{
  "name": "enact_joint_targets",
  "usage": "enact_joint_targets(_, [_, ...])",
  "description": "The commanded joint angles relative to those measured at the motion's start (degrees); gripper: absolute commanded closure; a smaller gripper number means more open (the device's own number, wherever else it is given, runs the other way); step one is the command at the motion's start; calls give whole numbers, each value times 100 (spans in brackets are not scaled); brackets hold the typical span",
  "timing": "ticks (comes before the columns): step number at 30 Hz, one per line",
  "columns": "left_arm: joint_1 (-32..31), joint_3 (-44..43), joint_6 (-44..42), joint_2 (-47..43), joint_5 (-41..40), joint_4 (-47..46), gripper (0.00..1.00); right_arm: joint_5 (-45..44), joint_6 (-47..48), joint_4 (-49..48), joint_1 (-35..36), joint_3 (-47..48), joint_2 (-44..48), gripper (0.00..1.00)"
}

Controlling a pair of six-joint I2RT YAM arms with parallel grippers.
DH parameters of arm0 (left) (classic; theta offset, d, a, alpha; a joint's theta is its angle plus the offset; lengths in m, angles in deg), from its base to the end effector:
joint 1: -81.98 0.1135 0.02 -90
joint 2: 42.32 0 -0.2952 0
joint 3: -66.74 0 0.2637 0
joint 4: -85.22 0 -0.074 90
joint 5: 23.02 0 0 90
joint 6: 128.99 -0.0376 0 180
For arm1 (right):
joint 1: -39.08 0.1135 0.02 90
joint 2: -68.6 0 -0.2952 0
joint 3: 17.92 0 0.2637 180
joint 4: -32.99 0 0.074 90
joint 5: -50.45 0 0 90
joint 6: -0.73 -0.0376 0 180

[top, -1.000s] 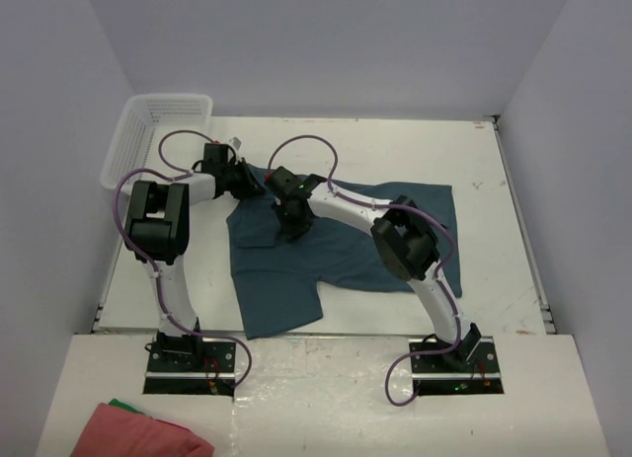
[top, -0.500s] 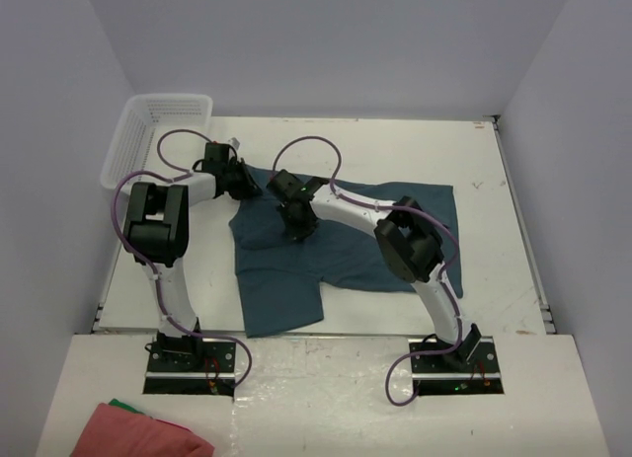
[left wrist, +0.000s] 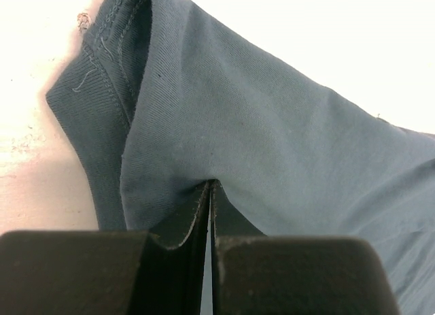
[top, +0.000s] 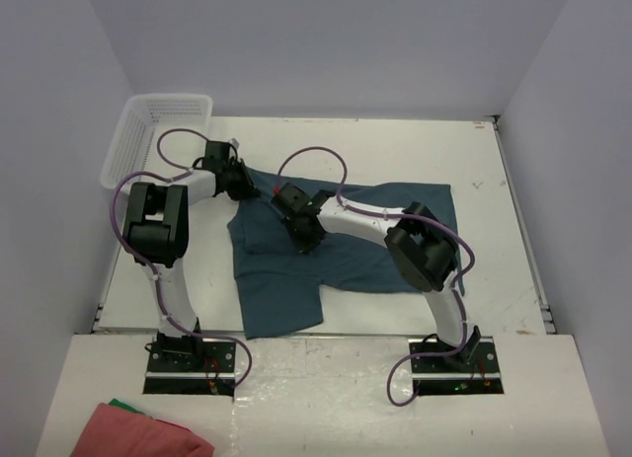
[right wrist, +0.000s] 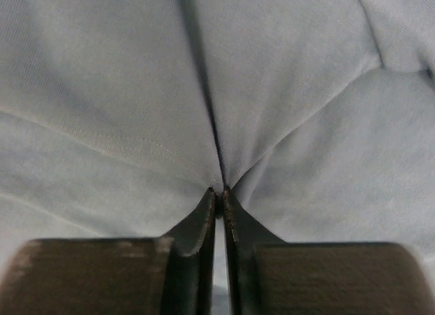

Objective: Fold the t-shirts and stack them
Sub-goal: Fold the flattened tshirt in 1/3 of the way

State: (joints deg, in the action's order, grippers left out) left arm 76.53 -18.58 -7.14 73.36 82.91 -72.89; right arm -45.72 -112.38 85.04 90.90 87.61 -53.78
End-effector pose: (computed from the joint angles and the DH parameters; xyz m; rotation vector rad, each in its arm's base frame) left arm 0.4399 -0.0523 0.1592 -0.4610 2.4969 -0.6135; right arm 0.2940 0.3674 0.1824 -0.6618 2.6983 0.1959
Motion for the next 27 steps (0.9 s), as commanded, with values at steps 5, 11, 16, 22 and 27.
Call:
enact_joint_targets(5, [71,-96,-285,-335,-695,507,96,-164,-333,-110,365,-1001,1618,59])
enact_joint_targets(11, [-43,-70,-382,-950,-986,630,95,-1447,-624,215,268,-1381,2070,39])
enact_joint_targets(16, [-271,-263,-435,-1214,-1345,928,93,-1177,-870,531,-538,-1126,1938,39])
enact_joint_targets(22, [-657,-430,-443,-1031,-645,762,97,-560,-906,163,-1173,-1556,2403,100])
enact_joint_targets(27, [-1396,-948,-523,-310,401,657,100,-789,-1055,267,-1305,-1714,2545,100])
